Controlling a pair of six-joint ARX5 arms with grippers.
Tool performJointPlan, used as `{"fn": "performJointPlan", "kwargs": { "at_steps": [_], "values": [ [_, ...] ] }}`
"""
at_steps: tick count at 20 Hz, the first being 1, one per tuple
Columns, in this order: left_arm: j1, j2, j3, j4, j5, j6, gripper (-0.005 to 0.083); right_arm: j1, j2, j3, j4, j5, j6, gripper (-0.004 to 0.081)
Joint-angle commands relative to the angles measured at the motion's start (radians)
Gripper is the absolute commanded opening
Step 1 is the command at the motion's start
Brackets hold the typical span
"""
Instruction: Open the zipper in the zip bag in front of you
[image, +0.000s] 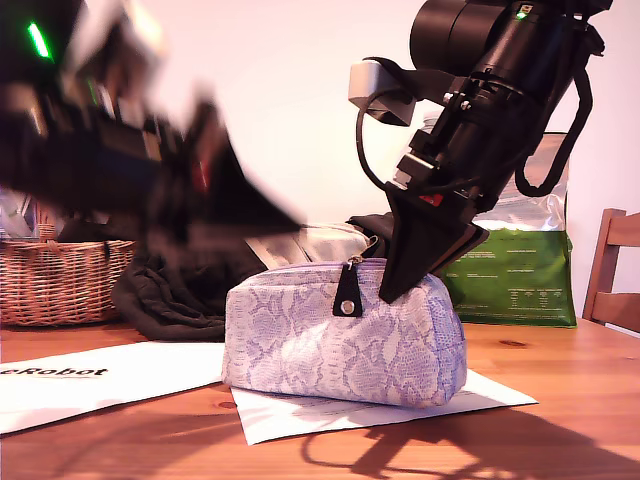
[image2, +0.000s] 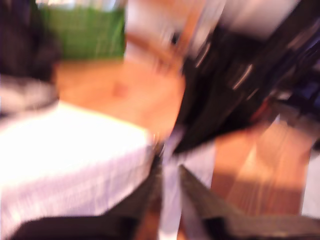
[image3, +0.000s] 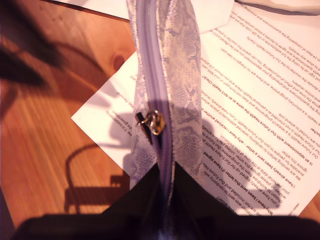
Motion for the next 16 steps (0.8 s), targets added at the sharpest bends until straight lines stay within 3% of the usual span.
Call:
{"fn": "performJointPlan", "kwargs": {
  "at_steps": [1, 8, 16],
  "values": [
    [-0.013, 0.027, -0.009, 0.047, 0.004, -0.004, 0.0249, -0.003, 0.011, -0.013, 0.009, -0.001, 0.002, -0.0013],
    [-0.028, 0.132, -0.003, 0.172, 0.003, -0.006, 0.0263, -0.002, 0.011, -0.013, 0.010, -0.001, 0.002, -0.0013],
    [-0.032, 0.237, 0.081, 0.193, 0.004, -0.014, 0.0271, -0.002, 0.011, -0.013, 0.003, -0.002, 0.003, -0.0013]
  ]
}}
